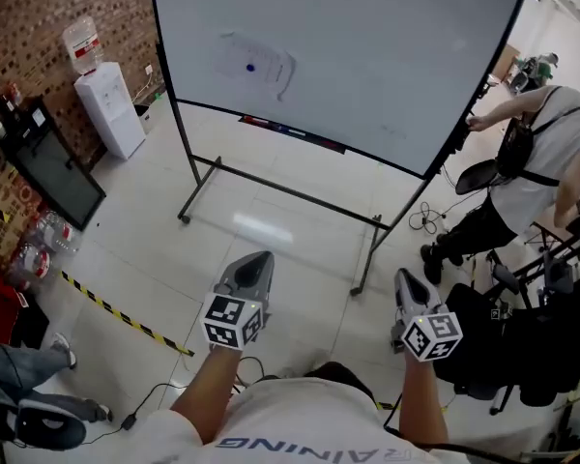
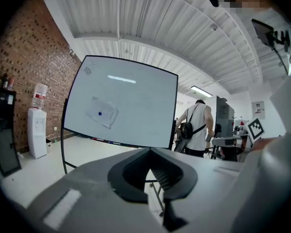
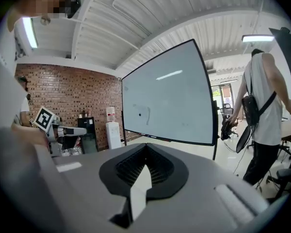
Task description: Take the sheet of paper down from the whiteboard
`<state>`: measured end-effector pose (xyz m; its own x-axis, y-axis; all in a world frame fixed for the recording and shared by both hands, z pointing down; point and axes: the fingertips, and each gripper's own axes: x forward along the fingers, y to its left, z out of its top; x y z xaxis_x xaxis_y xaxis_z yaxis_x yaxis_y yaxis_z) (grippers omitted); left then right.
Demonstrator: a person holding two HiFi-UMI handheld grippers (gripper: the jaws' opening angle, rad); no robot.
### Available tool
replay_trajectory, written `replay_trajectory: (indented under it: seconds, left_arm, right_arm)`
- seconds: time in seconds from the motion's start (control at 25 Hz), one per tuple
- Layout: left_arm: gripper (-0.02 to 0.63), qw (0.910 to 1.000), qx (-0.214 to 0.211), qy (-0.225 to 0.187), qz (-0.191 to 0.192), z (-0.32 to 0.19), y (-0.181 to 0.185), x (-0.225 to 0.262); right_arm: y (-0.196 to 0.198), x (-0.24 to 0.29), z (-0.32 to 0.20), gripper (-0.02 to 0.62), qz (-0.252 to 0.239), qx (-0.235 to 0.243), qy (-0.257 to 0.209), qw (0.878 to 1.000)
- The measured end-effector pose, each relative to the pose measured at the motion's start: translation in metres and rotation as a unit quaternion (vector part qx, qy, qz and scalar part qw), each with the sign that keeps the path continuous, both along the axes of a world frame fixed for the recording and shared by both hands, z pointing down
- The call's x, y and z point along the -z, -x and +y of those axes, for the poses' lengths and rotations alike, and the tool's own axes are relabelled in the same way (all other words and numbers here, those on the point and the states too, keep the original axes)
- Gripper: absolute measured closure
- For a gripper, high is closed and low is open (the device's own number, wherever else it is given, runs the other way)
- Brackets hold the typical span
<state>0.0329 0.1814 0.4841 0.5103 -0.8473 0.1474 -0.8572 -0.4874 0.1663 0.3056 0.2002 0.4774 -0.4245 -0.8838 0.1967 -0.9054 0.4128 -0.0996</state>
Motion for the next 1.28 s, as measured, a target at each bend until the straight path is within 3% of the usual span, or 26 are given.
replay_trajectory:
  seconds: [0.28, 0.6, 0.96, 1.28]
  left_arm:
    - [0.606, 0.9979, 0.063, 0.015, 0.007, -0.033, 0.049, -0.010]
    - [0.604, 0.9918, 0.127, 0.010, -0.011, -0.115, 0.079, 0.002]
    - [0.604, 0.9847, 0.173, 0.009, -0.016, -0.227, 0.089, 0.016]
    - [0.604, 0.9813, 0.190, 0.009, -0.032, -0.286, 0.109, 0.023]
  right_arm:
    - [0.054, -0.002, -0.074, 0.589, 0.002, 0.068, 0.003, 0.998]
    - [0.091, 0.001, -0.194, 0.589, -0.015, 0.133, -0.003, 0.991]
    - [0.121, 0.013, -0.330, 0.589, -0.024, 0.193, -0.013, 0.981]
    - [0.152, 0.011, -0.393, 0.589, -0.049, 0.221, -0.012, 0.974]
